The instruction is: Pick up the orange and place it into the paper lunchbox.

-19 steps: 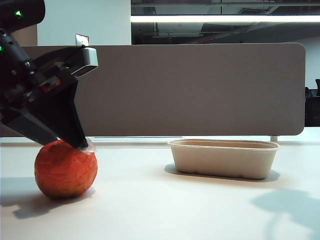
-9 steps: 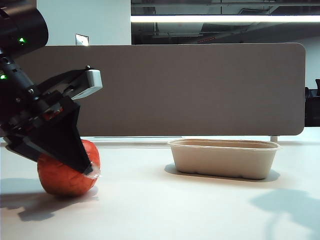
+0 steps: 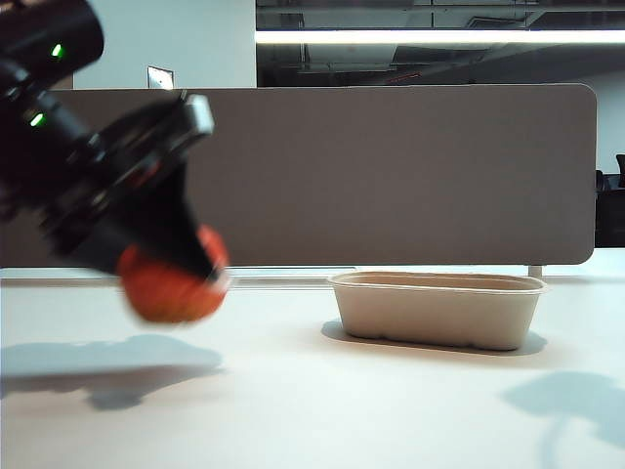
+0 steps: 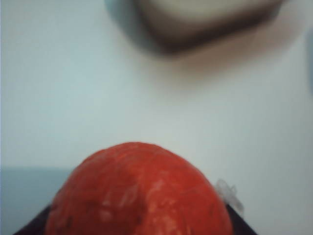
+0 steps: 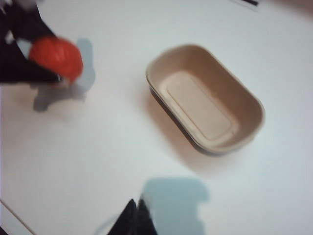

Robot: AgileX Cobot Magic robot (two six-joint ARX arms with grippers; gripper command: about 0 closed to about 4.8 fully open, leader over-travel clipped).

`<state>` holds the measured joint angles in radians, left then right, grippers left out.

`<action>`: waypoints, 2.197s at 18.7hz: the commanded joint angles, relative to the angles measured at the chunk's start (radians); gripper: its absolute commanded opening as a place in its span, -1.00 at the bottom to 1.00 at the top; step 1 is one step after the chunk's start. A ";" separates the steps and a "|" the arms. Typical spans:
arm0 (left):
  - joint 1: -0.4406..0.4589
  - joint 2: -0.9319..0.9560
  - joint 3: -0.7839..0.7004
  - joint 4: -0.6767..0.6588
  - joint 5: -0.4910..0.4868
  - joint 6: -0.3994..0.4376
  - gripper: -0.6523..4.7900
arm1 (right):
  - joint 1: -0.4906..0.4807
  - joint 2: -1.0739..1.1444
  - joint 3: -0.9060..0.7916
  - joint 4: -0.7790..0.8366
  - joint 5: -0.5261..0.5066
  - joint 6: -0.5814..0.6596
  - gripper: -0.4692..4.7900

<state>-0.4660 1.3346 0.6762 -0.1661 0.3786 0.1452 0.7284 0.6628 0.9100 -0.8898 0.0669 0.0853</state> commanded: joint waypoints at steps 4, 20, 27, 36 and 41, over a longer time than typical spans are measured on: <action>-0.018 -0.001 0.096 0.126 0.006 -0.101 0.69 | 0.001 -0.002 0.004 -0.050 0.070 0.031 -0.85; -0.204 0.370 0.468 0.287 0.000 -0.157 0.69 | 0.002 -0.002 0.005 -0.017 0.071 0.050 -0.85; -0.272 0.631 0.637 0.308 -0.046 -0.136 0.69 | 0.002 -0.001 0.005 -0.014 0.071 0.076 -0.85; -0.266 0.382 0.642 -0.059 -0.179 -0.014 -0.55 | 0.000 -0.001 0.004 -0.018 0.075 0.076 -0.85; -0.266 0.282 0.642 -0.322 -0.172 0.059 -0.79 | 0.001 -0.002 0.004 -0.019 0.093 0.075 -0.85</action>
<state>-0.7330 1.6299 1.3170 -0.4095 0.1997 0.1703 0.7280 0.6628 0.9100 -0.9180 0.1574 0.1577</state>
